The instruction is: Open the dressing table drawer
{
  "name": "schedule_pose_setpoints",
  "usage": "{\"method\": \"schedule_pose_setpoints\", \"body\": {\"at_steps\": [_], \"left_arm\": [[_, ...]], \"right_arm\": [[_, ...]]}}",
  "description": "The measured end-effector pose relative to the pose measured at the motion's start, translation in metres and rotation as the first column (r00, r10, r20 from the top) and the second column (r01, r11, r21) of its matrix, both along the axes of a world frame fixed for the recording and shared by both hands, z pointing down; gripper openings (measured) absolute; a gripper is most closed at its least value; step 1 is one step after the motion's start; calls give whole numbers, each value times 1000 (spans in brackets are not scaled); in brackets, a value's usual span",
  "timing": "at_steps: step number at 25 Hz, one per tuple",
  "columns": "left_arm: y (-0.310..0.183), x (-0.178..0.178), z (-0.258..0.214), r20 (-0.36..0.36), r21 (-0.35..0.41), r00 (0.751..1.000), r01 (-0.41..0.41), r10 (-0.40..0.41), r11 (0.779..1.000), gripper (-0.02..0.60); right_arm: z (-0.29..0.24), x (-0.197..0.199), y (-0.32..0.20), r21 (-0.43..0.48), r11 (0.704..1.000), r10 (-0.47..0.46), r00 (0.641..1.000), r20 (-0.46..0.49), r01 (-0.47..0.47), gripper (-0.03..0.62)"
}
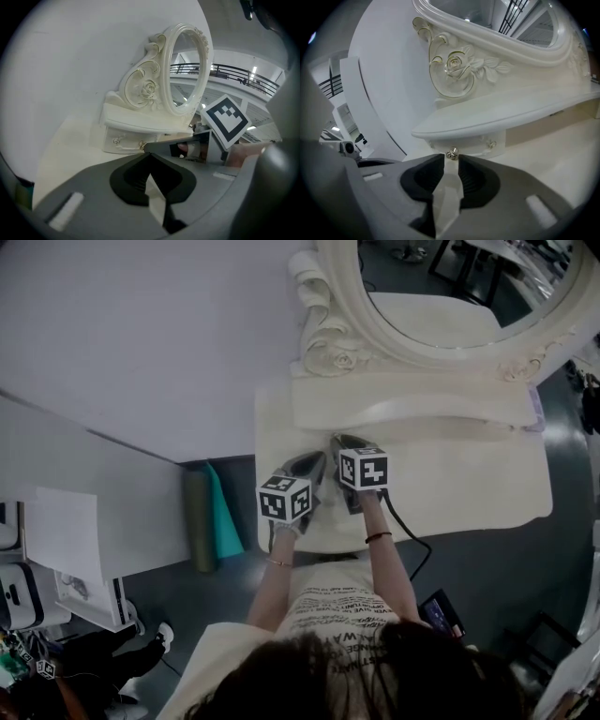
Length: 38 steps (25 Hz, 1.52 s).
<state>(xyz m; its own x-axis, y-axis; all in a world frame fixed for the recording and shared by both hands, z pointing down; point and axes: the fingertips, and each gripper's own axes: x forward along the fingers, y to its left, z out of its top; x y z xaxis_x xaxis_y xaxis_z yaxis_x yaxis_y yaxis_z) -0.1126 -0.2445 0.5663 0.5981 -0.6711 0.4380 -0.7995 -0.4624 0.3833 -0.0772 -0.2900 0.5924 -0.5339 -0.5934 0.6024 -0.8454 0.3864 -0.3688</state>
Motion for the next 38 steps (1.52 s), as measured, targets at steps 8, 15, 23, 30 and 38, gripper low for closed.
{"method": "schedule_pose_setpoints", "body": {"at_steps": [8, 15, 23, 30, 38], "left_arm": [[-1, -9, 0, 9, -8, 1000, 9, -9, 1000, -2], [0, -10, 0, 14, -7, 1000, 5, -5, 1000, -2], [2, -18, 0, 11, -13, 1000, 13, -13, 1000, -2], [2, -20, 0, 18, -12, 1000, 10, -10, 1000, -2], [2, -17, 0, 16, -14, 1000, -6, 6, 1000, -2]], "right_arm": [[3, -5, -4, -2, 999, 40, 999, -16, -40, 101], [5, -8, -7, -3, 998, 70, 997, -14, -70, 114], [9, -9, -9, -32, 993, 111, 993, -41, -112, 114], [11, -4, -11, -37, 990, 134, 989, -59, -136, 98], [10, -5, -11, -40, 990, 132, 989, -60, -135, 98]]}}
